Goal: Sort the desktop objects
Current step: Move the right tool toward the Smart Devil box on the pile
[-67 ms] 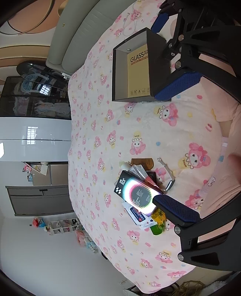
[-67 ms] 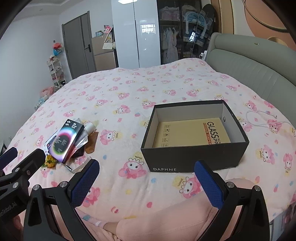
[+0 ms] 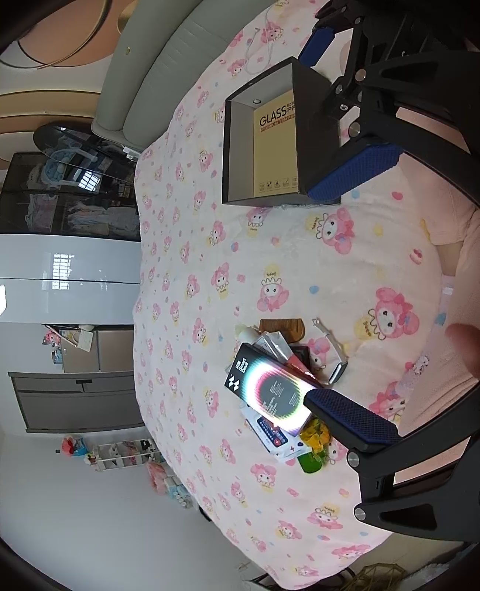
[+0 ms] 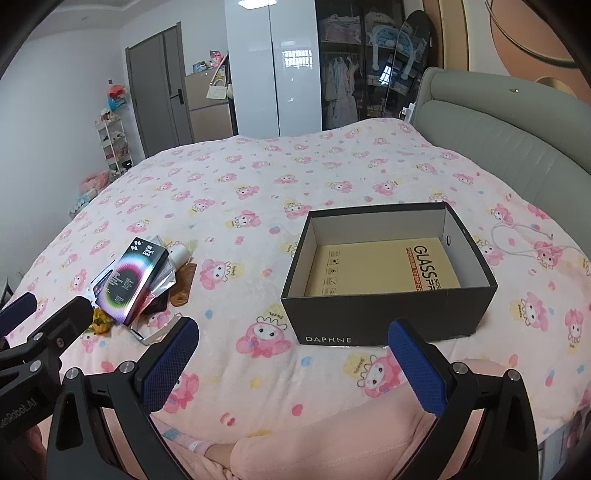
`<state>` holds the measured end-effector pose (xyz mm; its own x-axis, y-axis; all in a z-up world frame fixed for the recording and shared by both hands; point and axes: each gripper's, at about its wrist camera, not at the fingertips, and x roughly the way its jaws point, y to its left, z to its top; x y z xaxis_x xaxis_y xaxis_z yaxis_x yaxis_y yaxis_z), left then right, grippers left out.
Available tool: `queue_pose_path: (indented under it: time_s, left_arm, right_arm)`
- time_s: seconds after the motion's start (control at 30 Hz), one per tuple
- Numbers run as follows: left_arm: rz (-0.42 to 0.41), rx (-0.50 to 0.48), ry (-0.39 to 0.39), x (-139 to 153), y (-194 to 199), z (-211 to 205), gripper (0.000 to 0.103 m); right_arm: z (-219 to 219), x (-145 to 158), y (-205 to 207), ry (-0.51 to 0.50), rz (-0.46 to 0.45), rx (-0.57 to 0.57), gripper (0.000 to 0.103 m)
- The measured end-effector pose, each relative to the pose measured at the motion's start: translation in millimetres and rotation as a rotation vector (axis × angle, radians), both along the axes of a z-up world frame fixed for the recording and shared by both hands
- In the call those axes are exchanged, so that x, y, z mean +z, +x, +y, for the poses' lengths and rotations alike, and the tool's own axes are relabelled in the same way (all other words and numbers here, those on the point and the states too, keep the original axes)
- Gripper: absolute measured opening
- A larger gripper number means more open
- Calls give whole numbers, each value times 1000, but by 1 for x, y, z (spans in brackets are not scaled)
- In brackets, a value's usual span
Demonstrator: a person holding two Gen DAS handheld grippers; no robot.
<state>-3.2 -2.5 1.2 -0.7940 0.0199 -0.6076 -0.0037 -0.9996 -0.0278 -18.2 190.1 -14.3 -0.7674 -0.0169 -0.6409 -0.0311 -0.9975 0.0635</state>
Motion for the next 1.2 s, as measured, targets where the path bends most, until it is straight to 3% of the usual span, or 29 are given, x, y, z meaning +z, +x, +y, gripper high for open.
queue_pose_path:
  time_s: [0.2,0.37,0.5,0.67,0.77,0.87,0.93,1.07,1.13,1.2]
  left_arm:
    - [-4,-9,44,3,-9,-7,103]
    - [34,-7,106,6,-15,-21,103]
    - [41,38,98,6,-29,-33,103]
    - [3,82,192,-8,-59,-66,102]
    - [-18,186,258,-24,-85,-104,93]
    - [-50,322,285,-43,-110,-143,89]
    - [-113,382,320,-61,-128,-165,89]
    - [-259,429,521,-109,-155,-199,74]
    - [-316,479,573,-134,-161,-209,71]
    - [-366,527,623,-157,-159,-218,68]
  right_arm:
    - [-2,9,-7,3,-11,40,103]
    - [-15,18,-19,11,54,96,103]
    - [-29,20,-38,1,63,141,103]
    - [-47,22,-62,-11,75,199,103]
    - [-60,21,-78,-17,74,240,103]
    - [-89,8,-109,-20,28,323,103]
    - [-108,-1,-129,-21,-2,378,103]
    - [-148,-28,-170,9,-88,406,103]
    - [-166,-46,-187,-5,-142,427,99]
    - [-184,-64,-200,-9,-192,444,86]
